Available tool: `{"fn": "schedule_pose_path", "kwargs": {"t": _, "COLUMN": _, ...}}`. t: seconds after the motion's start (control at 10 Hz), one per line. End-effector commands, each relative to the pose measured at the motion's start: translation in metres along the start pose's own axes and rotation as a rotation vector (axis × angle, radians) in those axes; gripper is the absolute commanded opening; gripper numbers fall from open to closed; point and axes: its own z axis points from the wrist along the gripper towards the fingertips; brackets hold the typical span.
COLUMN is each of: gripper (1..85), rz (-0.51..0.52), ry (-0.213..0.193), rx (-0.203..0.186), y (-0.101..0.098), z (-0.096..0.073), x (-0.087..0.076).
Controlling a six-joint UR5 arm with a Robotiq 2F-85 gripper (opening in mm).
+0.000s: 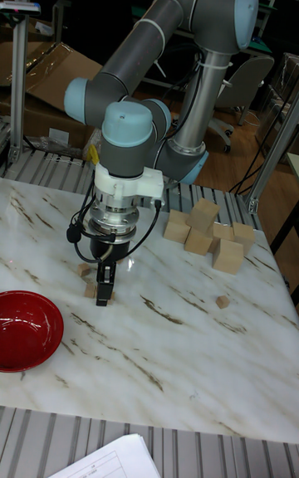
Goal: Stack the blocks into a pyramid shape
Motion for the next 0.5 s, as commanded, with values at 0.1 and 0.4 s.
{"fn": "schedule_pose_path", "kwargs": {"t": 0.1, "gripper": 51.3, "rz": 0.024, "ry": -0.015, "rx": 0.005, "y": -0.0022, "z": 0.0004, "x": -0.0051}}
{"fn": "schedule_pose_path", "kwargs": {"t": 0.4, "gripper": 46.0, "rz": 0.032, "ry": -0.016, "rx": 0.011, "y": -0.003, "z": 0.0001, "x": -0.005}}
